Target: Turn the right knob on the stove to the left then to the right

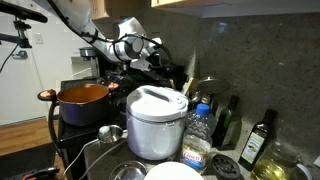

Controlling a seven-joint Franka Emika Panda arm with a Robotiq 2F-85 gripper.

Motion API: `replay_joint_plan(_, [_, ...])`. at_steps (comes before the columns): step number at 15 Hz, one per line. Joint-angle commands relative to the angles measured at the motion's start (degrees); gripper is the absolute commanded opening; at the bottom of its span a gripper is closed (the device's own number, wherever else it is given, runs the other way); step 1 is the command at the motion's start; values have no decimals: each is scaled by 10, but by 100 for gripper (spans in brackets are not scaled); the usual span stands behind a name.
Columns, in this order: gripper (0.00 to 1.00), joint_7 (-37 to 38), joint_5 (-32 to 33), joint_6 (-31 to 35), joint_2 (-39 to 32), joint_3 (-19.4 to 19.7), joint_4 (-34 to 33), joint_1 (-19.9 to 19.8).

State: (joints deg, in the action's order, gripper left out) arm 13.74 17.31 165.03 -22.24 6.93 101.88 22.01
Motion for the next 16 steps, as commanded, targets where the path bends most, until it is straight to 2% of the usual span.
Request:
replay_joint_plan(1, [6,-15,24,-32,-59,-5,-69,19])
replay_joint_plan(3, [6,-10,46,-54,-60,-19,-77,9])
replay_joint_plan(9, [6,-8,104,-104,-60,-25,-91,11])
replay_joint_plan(16, [6,6,153,-131,-63,-30,-100,12])
